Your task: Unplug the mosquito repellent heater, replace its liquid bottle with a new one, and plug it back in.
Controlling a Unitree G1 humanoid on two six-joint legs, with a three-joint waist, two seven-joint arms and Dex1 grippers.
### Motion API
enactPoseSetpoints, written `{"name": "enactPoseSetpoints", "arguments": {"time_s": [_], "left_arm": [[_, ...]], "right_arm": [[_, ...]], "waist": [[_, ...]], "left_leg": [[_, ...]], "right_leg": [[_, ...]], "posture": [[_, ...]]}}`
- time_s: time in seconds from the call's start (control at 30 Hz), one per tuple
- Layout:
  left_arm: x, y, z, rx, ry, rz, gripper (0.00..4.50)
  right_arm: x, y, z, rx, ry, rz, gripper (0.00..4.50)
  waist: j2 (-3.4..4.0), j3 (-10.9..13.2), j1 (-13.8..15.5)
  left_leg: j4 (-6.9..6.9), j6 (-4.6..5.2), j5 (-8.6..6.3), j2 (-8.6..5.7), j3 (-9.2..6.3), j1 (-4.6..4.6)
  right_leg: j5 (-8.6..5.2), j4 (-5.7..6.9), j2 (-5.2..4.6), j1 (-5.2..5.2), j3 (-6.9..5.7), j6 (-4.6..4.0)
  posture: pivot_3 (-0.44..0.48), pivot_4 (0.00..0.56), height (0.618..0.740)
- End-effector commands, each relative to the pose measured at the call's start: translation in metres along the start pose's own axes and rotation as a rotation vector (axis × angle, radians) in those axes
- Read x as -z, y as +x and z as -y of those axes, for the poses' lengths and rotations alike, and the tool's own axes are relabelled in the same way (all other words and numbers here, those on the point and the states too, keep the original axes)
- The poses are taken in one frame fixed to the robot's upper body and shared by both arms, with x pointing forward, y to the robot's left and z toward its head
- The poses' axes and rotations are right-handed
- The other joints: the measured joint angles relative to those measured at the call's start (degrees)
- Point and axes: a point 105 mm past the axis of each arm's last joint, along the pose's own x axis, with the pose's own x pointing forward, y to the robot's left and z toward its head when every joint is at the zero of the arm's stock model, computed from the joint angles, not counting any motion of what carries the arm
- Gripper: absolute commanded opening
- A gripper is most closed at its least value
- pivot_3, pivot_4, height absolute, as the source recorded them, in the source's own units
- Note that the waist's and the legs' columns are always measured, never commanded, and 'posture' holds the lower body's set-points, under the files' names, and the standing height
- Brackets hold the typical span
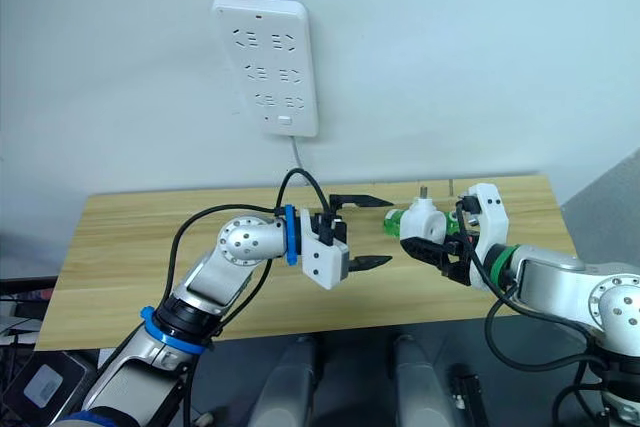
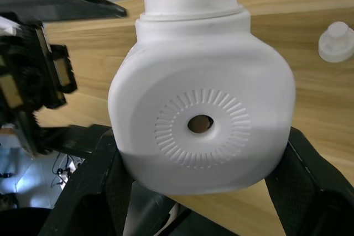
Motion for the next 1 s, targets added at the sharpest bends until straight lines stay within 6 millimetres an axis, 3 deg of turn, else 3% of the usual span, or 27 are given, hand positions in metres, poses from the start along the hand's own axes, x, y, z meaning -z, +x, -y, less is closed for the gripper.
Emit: {"name": "enactPoseSetpoints", "arguments": {"time_s": [0.03,0.33,0.47,0.77,1.0], "left_arm": [[-0.002,0.009,0.003,0.003,0.017,-0.021,4.5],[-0.008,0.024,-0.007,-0.082,0.055,-0.04,4.5],[-0.006,0.027,-0.001,-0.058,0.054,-0.067,4.5],[-0.006,0.031,0.0,-0.071,0.043,-0.083,2.3],[-0.004,0.032,-0.004,-0.092,0.04,-0.086,2.26]], "right_arm": [[-0.007,-0.003,-0.014,-0.034,0.007,0.027,2.9],[-0.006,-0.002,-0.022,-0.029,0.021,0.011,2.9],[-0.005,0.0,-0.024,-0.031,0.034,0.013,2.9],[-0.006,0.003,-0.031,-0.054,0.047,0.018,2.9],[-0.011,0.005,-0.04,-0.084,0.014,0.038,2.9]], "waist": [[0.0,0.0,-0.02],[0.0,0.0,-0.09],[0.0,0.0,-0.07],[0.0,0.0,-0.05],[0.0,0.0,-0.05]], "left_leg": [[0.0,0.0,0.0,0.0,0.0,0.0],[-0.01,0.01,0.0,0.02,-0.01,0.0],[-0.01,0.01,0.0,0.03,-0.02,0.0],[-0.02,0.01,0.0,0.04,-0.02,0.0],[-0.02,0.01,0.0,0.04,-0.02,0.0]], "right_leg": [[0.0,0.0,0.01,0.0,0.0,0.0],[-0.01,0.0,0.02,-0.01,0.0,0.01],[-0.01,0.0,0.03,-0.01,0.0,0.01],[-0.01,-0.01,0.03,-0.01,0.01,0.01],[-0.01,-0.02,0.02,-0.01,0.0,0.01]], "posture": [[0.152,0.305,0.74],[0.145,0.306,0.74],[0.146,0.305,0.74],[0.143,0.306,0.74],[0.143,0.306,0.74]]}}
